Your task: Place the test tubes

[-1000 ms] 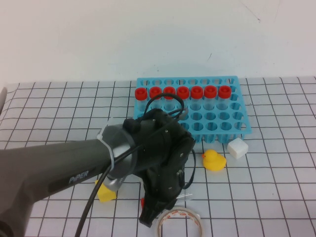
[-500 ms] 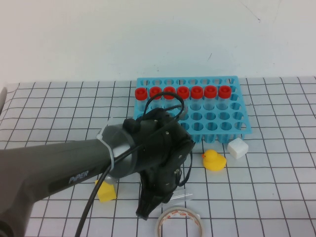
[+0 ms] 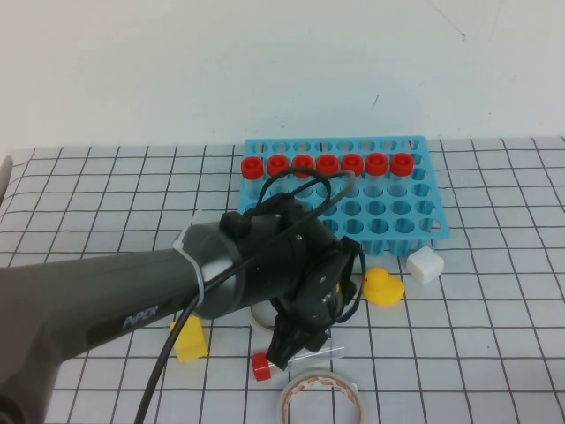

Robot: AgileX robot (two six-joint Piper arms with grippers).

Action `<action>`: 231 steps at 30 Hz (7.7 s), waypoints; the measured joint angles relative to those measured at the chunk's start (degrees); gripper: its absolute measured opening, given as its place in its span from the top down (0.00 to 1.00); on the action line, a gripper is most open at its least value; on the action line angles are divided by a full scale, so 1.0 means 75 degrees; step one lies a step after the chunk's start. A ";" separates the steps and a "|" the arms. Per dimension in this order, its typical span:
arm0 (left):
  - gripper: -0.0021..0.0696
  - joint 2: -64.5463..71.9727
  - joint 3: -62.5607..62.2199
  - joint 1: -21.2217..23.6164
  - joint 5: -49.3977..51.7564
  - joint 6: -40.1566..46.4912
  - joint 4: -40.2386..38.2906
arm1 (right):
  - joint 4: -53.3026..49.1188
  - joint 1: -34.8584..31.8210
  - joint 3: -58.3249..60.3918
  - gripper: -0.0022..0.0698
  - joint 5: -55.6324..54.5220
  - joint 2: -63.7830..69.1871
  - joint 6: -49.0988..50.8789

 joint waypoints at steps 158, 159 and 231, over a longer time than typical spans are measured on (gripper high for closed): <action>0.46 0.1210 -0.2137 0.0118 0.3797 0.2383 -0.0925 | 0.0000 0.0000 0.0000 0.97 -0.0056 0.0000 -0.0283; 0.46 0.1223 -0.2137 0.0118 0.3797 0.2369 -0.0925 | 0.0000 0.0000 0.0000 0.97 -0.0056 0.0000 -0.0283; 0.68 0.1102 -0.3894 -0.0147 0.4292 1.2203 0.0442 | 0.0030 0.0000 0.0000 0.97 0.0071 0.0000 -0.0339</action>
